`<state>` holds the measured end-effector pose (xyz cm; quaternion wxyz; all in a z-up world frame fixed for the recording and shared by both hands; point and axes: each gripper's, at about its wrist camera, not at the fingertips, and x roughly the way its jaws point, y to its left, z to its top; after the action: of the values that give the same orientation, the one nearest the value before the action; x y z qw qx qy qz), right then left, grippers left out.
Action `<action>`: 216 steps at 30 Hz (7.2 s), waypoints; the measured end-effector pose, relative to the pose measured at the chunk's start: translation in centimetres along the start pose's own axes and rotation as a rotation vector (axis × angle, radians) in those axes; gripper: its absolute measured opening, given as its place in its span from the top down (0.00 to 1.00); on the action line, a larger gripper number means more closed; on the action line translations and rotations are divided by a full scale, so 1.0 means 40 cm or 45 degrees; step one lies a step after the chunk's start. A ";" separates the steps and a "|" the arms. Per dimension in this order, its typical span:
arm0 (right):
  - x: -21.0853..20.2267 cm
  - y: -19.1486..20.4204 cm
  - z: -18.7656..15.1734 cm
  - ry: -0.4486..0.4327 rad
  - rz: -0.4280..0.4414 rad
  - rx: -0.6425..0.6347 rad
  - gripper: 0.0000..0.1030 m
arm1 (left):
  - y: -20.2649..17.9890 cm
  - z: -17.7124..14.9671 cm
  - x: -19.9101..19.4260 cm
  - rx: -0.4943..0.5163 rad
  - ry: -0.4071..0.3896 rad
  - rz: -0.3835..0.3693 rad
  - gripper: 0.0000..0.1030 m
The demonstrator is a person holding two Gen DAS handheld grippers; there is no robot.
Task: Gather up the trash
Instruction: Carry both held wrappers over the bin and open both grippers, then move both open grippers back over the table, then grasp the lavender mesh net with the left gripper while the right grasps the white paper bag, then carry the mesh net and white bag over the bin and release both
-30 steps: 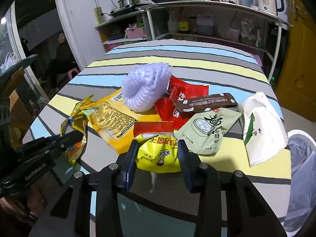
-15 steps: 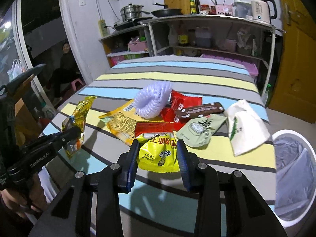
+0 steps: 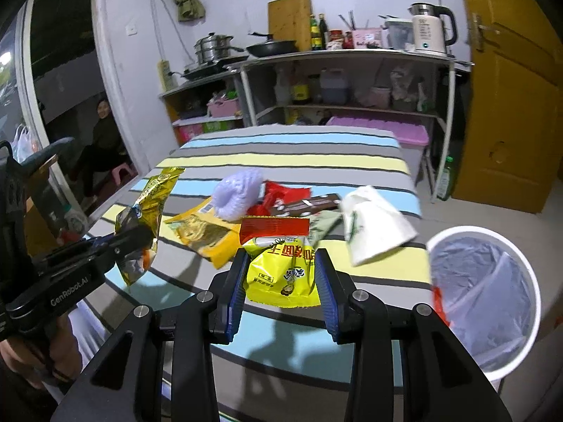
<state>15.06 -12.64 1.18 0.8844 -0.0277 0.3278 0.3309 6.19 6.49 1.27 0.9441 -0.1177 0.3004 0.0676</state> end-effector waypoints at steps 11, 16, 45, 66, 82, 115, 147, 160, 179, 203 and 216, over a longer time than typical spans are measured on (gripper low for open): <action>-0.072 -0.107 -0.016 -0.049 -0.103 0.086 0.63 | -0.139 0.015 0.034 0.123 0.019 -0.118 0.96; -0.095 -0.149 -0.027 -0.062 -0.146 0.118 0.63 | -0.194 0.024 0.052 0.173 0.023 -0.170 0.96; -0.149 -0.388 -0.077 -0.061 -0.360 0.318 0.63 | -0.489 0.019 0.213 0.369 0.125 -0.435 0.96; -0.095 -0.510 -0.119 0.006 -0.408 0.418 0.59 | -0.584 -0.001 0.353 0.383 0.231 -0.505 0.85; -0.108 -0.509 -0.121 -0.019 -0.427 0.422 0.54 | -0.544 0.010 0.335 0.335 0.202 -0.525 0.73; -0.098 -0.178 -0.037 -0.056 -0.194 0.139 0.54 | -0.207 0.023 0.090 0.192 0.001 -0.291 0.73; 0.103 -0.150 0.063 0.046 -0.162 -0.023 0.52 | -0.015 0.118 0.205 0.140 -0.035 -0.057 0.47; 0.249 -0.214 0.107 0.149 -0.140 -0.090 0.52 | -0.005 0.139 0.318 0.157 0.049 -0.035 0.46; 0.304 -0.202 0.105 0.269 -0.104 -0.155 0.50 | 0.022 0.123 0.379 0.087 0.168 -0.029 0.68; 0.129 -0.156 0.077 0.113 -0.099 -0.050 0.63 | -0.010 0.124 0.216 0.094 0.038 -0.094 0.76; 0.002 -0.127 0.041 0.031 -0.105 -0.018 0.63 | -0.088 0.089 0.122 0.139 0.022 -0.165 0.76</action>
<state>19.11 -16.12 1.56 0.8930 -0.0517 0.3348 0.2962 12.82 4.30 1.87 0.9489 -0.0858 0.3035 -0.0111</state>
